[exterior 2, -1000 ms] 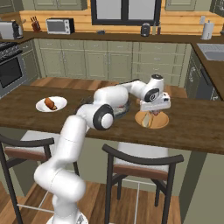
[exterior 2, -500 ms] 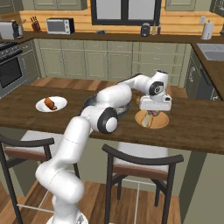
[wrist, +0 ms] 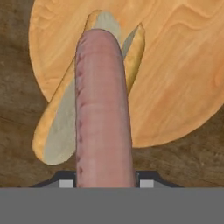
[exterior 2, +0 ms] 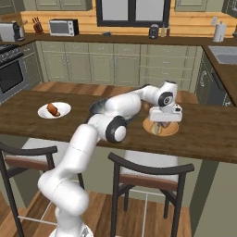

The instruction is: Place one bun and one sausage from the bowl on each plate.

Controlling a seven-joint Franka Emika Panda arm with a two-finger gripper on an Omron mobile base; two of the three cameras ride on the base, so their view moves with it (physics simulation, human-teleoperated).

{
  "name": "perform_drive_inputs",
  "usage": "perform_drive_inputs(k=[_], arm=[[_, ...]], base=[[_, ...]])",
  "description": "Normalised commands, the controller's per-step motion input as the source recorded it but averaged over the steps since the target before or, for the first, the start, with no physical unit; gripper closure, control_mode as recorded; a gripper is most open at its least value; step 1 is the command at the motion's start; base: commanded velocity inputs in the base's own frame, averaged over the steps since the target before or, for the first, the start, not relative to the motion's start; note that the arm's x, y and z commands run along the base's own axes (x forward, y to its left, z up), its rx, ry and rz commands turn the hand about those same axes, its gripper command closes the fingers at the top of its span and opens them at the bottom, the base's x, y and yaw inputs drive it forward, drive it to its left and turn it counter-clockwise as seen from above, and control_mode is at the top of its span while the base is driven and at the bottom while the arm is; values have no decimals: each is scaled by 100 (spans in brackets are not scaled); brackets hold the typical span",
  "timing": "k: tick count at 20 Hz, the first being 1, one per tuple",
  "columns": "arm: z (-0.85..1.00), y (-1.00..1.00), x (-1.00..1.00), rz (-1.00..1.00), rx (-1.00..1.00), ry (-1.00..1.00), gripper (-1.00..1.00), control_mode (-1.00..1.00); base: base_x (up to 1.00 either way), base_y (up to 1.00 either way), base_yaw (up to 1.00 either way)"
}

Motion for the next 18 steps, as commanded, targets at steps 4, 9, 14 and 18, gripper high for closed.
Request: perform_drive_inputs(k=[4, 9, 14, 18], arm=[[0, -40, 0, -10, 0, -10, 100, -100], [0, 0, 8, -5, 0, -5, 100, -100], [-16, 2, 33, -4, 0, -5, 100, -100], [-10, 5, 36, 0, 1, -8, 100, -100]], base=[[0, 0, 0], [0, 0, 0], [0, 0, 0], [0, 0, 0]])
